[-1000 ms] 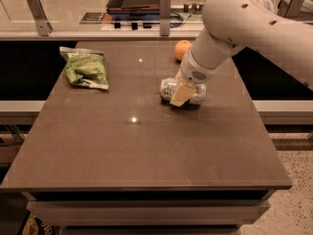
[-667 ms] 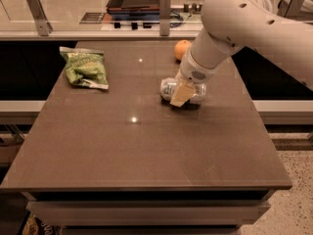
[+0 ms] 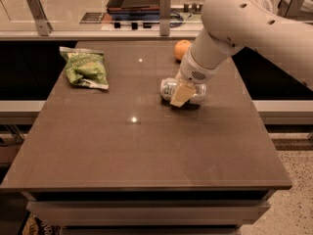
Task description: Knock 7up can over
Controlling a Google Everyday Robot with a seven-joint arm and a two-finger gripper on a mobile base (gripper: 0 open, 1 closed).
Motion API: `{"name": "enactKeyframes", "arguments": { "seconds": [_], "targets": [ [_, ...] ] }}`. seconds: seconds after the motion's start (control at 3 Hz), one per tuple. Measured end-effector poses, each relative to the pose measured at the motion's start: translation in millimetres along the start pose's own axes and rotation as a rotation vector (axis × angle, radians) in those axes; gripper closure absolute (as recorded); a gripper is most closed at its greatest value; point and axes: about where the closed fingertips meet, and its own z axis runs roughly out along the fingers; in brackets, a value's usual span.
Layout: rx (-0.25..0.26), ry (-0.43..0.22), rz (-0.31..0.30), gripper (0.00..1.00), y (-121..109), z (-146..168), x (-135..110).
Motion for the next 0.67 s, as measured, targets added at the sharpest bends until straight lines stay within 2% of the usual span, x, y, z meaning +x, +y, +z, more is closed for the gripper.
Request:
{"name": "enactKeyframes", "arguments": {
  "seconds": [0.67],
  "targets": [
    [-0.002, 0.000, -0.004, 0.13, 1.5, 0.7, -1.5]
  ]
}}
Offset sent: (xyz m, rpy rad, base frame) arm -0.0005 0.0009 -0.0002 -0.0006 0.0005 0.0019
